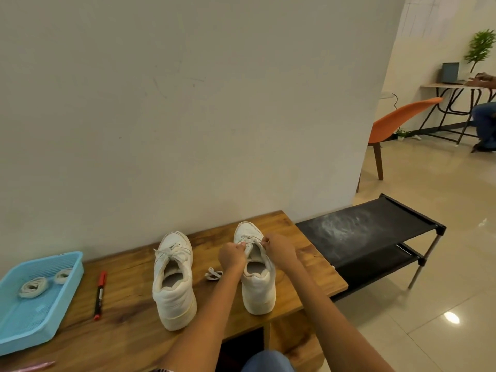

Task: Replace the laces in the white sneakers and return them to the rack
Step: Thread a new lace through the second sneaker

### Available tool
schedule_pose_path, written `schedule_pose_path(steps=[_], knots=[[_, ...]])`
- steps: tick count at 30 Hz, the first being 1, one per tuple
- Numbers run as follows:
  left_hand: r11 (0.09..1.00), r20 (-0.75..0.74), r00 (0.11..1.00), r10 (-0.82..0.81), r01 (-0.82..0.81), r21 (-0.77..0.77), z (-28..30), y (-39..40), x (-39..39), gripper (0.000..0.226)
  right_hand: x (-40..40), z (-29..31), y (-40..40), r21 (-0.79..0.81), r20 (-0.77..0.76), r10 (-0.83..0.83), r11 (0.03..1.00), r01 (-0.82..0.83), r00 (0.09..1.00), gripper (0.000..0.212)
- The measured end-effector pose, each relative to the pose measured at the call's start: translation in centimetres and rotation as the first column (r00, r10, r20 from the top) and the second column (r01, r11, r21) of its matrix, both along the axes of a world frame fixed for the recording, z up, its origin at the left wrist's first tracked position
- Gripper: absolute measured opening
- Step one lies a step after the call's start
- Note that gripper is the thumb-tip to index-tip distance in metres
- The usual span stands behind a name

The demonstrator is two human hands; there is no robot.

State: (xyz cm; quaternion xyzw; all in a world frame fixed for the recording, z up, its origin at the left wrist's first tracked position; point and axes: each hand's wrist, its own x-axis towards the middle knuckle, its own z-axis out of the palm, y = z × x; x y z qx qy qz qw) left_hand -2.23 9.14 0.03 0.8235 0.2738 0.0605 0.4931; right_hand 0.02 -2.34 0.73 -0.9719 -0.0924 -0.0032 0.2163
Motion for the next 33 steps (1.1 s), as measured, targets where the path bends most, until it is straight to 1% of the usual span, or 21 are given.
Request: schedule_pose_path(steps=[1, 4, 7, 9, 11, 13, 14, 15, 16, 18, 20, 21, 22, 24, 25, 26, 28, 29, 31, 32, 33], knots=[[1.0, -0.025, 1.0, 0.007, -0.006, 0.031, 0.2, 0.1, 0.1, 0.036, 0.0, 0.1, -0.2, -0.006, 0.0, -0.009, 1.0, 0.009, 1.0, 0.023], [0.998, -0.086, 0.996, 0.027, -0.022, 0.056, 0.4, 0.5, 0.2, 0.038, -0.2, -0.2, -0.9, -0.06, 0.016, -0.021, 0.998, 0.022, 1.0, 0.02], [0.996, -0.122, 0.992, -0.012, 0.023, 0.085, 0.2, 0.8, 0.2, 0.037, -0.6, -0.5, -1.5, -0.06, -0.053, -0.01, 0.998, 0.007, 0.999, 0.022], [0.988, -0.105, 0.994, -0.042, 0.057, 0.144, 0.2, 1.0, 0.1, 0.032, -0.6, -0.3, -1.9, -0.05, -0.108, 0.028, 0.998, -0.033, 0.994, 0.024], [0.979, 0.014, 1.0, -0.026, 0.023, 0.204, 0.2, 1.5, 0.1, 0.022, -0.5, 0.1, -2.4, -0.028, -0.149, 0.079, 0.996, -0.085, 0.986, 0.038], [0.979, 0.216, 0.976, 0.009, -0.052, 0.195, 0.4, 1.8, -0.3, 0.018, -0.9, 1.3, -2.8, -0.009, -0.143, 0.067, 0.998, -0.069, 0.987, 0.051], [0.98, 0.303, 0.953, 0.001, -0.061, 0.19, 0.5, 1.8, -0.5, 0.017, -0.8, 1.7, -3.1, 0.012, -0.119, 0.054, 0.999, -0.053, 0.991, 0.057], [0.981, 0.355, 0.934, -0.03, -0.04, 0.19, 0.8, 1.8, -0.7, 0.014, -0.8, 2.3, -3.2, 0.042, -0.103, 0.039, 0.999, -0.035, 0.994, 0.061], [0.98, 0.37, 0.926, -0.08, 0.005, 0.2, 1.1, 1.7, -0.8, 0.012, -0.7, 2.6, -3.1, 0.063, -0.082, 0.025, 0.998, -0.02, 0.996, 0.064], [0.959, 0.321, 0.923, -0.214, 0.136, 0.249, 1.8, 1.5, -1.2, 0.011, -0.6, 3.4, -2.6, 0.113, -0.052, 0.008, 0.994, -0.002, 0.999, 0.061], [0.887, 0.187, 0.91, -0.37, 0.285, 0.363, 2.2, 1.5, -1.4, 0.022, -0.6, 4.2, -1.9, 0.202, -0.041, -0.018, 0.979, 0.026, 0.999, 0.039], [0.837, 0.102, 0.899, -0.426, 0.349, 0.422, 2.4, 1.4, -1.5, 0.029, -1.0, 4.8, -1.5, 0.179, -0.042, -0.012, 0.984, 0.019, 0.999, 0.03], [0.795, 0.033, 0.889, -0.457, 0.392, 0.463, 2.5, 1.3, -1.6, 0.035, -1.1, 5.2, -1.2, 0.148, -0.036, 0.0, 0.989, 0.005, 0.999, 0.026], [0.758, -0.039, 0.88, -0.474, 0.43, 0.49, 2.7, 1.3, -1.7, 0.036, -1.4, 5.7, -0.6, 0.041, -0.02, 0.034, 0.999, -0.033, 0.999, 0.028], [0.754, -0.047, 0.878, -0.476, 0.435, 0.493, 2.7, 1.3, -1.8, 0.033, -1.8, 5.8, -0.2, -0.023, -0.032, 0.066, 0.998, -0.066, 0.997, 0.032], [0.763, -0.037, 0.881, -0.472, 0.429, 0.483, 2.6, 1.3, -1.9, 0.029, -2.2, 5.6, 0.4, -0.053, -0.052, 0.094, 0.994, -0.096, 0.994, 0.038], [0.817, 0.01, 0.899, -0.439, 0.394, 0.42, 2.2, 1.6, -2.0, 0.024, -2.6, 4.9, 1.3, -0.112, -0.058, 0.142, 0.983, -0.148, 0.988, 0.048], [0.847, 0.03, 0.909, -0.416, 0.376, 0.376, 1.9, 1.8, -2.0, 0.022, -2.8, 4.7, 1.6, -0.134, -0.048, 0.14, 0.98, -0.145, 0.989, 0.048], [0.897, 0.051, 0.924, -0.38, 0.354, 0.265, 1.4, 2.3, -2.2, 0.026, -3.5, 4.9, 1.7, -0.172, -0.002, 0.116, 0.978, -0.115, 0.993, 0.04], [0.919, 0.062, 0.93, -0.362, 0.345, 0.19, 1.2, 2.5, -2.3, 0.028, -3.7, 5.5, 1.6, -0.177, 0.004, 0.1, 0.979, -0.097, 0.995, 0.035], [0.938, 0.078, 0.937, -0.34, 0.333, 0.095, 1.0, 2.7, -2.3, 0.024, -3.7, 6.0, 1.6, -0.174, 0.016, 0.083, 0.982, -0.079, 0.996, 0.03]])
